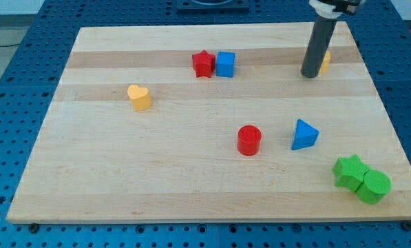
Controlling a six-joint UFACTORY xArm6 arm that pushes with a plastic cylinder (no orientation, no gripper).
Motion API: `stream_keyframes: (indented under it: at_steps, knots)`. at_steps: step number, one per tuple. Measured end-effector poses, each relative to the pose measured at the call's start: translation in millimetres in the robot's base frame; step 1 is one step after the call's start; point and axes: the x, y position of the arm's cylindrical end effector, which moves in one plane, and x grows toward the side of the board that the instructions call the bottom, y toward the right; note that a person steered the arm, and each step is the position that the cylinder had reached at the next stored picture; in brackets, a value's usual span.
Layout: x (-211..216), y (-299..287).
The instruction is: Push yellow hexagon towards top right corner
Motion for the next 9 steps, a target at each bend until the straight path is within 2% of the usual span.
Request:
stream_keyframes:
  at_steps: [1,2,5,7,8,9]
  knots:
    - [4.4,18.8]
    - [-32.2,19.1]
    - [-98.2,16.6]
    - [-100.7,15.0]
    - [-55.4,-19.8]
    - [60.3,-63.3]
